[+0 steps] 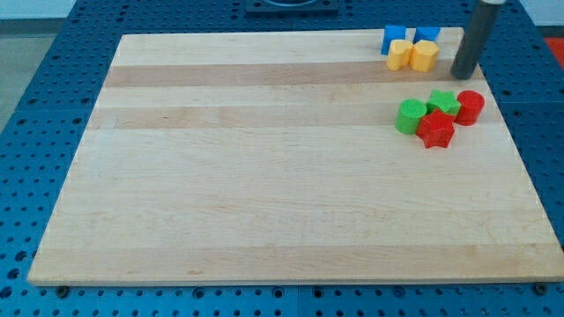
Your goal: Push the blue blocks downwards
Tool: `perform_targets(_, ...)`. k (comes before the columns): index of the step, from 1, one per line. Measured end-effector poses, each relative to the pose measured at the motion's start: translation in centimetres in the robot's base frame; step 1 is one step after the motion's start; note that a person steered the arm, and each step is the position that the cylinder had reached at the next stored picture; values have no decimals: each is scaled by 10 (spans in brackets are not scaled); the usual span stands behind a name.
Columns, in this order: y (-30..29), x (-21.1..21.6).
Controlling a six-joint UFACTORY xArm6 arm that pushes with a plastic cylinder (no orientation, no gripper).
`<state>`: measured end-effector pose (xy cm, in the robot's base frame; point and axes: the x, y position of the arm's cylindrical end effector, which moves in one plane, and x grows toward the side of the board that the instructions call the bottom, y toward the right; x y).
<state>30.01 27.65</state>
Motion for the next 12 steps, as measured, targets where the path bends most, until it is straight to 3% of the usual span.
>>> perform_targets(3, 14, -108)
perform_targets(7, -37, -90)
perform_targets(11, -57, -33)
perform_targets(12, -57, -48)
